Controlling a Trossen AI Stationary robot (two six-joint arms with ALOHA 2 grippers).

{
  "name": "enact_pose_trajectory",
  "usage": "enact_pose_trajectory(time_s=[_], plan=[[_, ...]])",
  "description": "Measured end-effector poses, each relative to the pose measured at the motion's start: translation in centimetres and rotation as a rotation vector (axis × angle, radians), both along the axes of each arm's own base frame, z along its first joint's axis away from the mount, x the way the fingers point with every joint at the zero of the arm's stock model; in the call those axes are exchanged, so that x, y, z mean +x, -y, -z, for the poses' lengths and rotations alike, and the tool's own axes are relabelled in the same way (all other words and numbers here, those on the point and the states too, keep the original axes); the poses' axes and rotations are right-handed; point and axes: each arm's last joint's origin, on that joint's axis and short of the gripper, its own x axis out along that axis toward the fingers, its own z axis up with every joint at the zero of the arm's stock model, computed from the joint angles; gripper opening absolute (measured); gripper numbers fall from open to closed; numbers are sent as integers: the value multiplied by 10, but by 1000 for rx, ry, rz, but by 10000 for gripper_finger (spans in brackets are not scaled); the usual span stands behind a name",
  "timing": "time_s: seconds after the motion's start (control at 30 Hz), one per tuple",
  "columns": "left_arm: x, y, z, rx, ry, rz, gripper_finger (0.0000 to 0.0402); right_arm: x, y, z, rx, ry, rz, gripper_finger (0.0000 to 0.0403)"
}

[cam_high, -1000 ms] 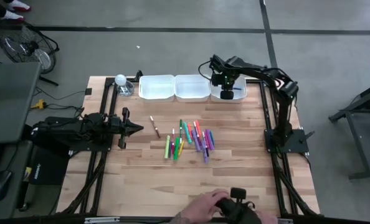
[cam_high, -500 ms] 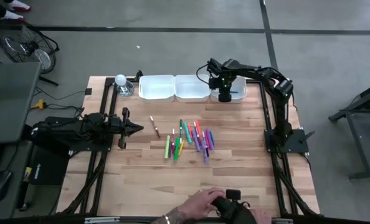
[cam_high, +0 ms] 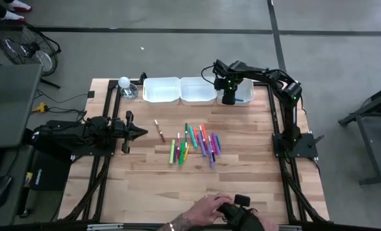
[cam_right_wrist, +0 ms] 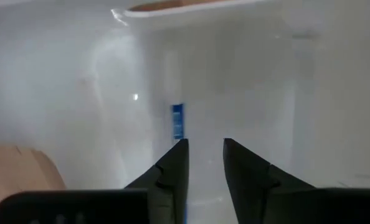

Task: Pick & Place Markers
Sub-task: Put the blue pen into the middle white bin

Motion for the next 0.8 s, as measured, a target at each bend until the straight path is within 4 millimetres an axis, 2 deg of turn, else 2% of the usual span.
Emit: enact_pose_trajectory(time_s=[0.27,0.5,0.63,0.8], plan=[[0,0,0,0,0,0,1,0,-1,-4,-10,36,229,149],[0,0,0,0,0,0,1,-9,-8,-29,-60,70,495,193],[0,0,0,0,0,0,1,-12,-20,-44,-17,88,614,206],[0,0,0,0,0,0,1,-10,-39,-59,50,113,668,209]])
